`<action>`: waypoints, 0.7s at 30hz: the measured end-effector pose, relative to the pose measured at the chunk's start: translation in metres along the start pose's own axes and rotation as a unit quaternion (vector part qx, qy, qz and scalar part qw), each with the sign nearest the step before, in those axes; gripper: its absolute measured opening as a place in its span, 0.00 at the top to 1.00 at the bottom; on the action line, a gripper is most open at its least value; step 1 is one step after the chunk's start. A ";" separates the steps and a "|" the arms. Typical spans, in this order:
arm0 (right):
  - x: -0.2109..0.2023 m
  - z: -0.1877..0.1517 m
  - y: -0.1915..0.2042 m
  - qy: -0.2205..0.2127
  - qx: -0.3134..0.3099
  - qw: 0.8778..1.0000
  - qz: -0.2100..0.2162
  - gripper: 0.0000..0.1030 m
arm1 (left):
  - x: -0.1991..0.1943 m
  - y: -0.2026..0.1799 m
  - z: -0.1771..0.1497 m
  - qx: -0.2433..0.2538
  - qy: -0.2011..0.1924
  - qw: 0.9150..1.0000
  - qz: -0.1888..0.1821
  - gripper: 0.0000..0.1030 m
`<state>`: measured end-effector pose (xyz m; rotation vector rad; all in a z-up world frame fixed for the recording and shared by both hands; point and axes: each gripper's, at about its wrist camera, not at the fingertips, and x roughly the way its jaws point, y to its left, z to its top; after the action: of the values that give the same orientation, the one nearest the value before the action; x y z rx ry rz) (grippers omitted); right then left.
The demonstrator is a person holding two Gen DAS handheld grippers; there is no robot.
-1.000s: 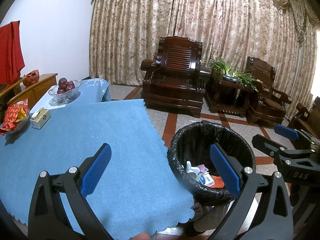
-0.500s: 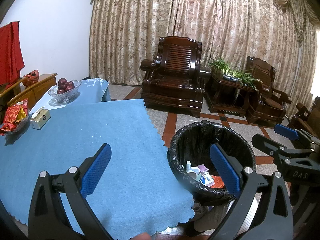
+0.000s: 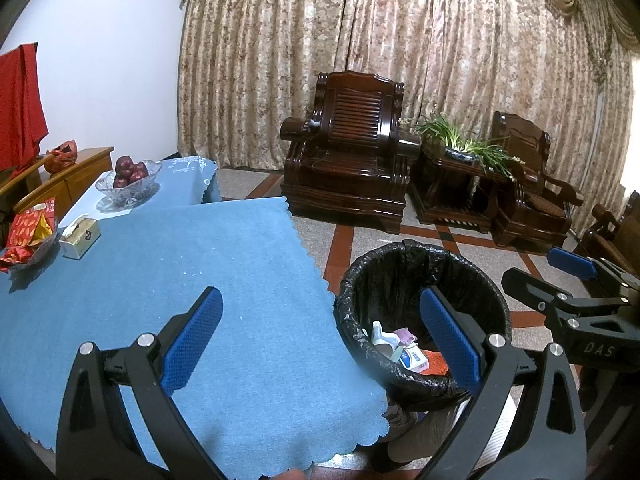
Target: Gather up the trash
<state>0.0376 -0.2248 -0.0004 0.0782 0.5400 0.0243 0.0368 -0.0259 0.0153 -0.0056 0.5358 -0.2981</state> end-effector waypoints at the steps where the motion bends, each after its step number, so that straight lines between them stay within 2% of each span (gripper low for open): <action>1: 0.000 -0.002 0.001 0.000 0.000 1.000 0.000 0.06 | 0.000 0.000 0.000 0.000 0.000 1.000 0.000 0.06; 21: 0.002 -0.014 -0.002 0.005 0.001 1.000 0.000 0.06 | -0.001 -0.003 -0.006 -0.001 0.005 1.000 0.000 0.06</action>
<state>0.0321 -0.2254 -0.0130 0.0794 0.5502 0.0250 0.0317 -0.0281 0.0112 -0.0059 0.5459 -0.2977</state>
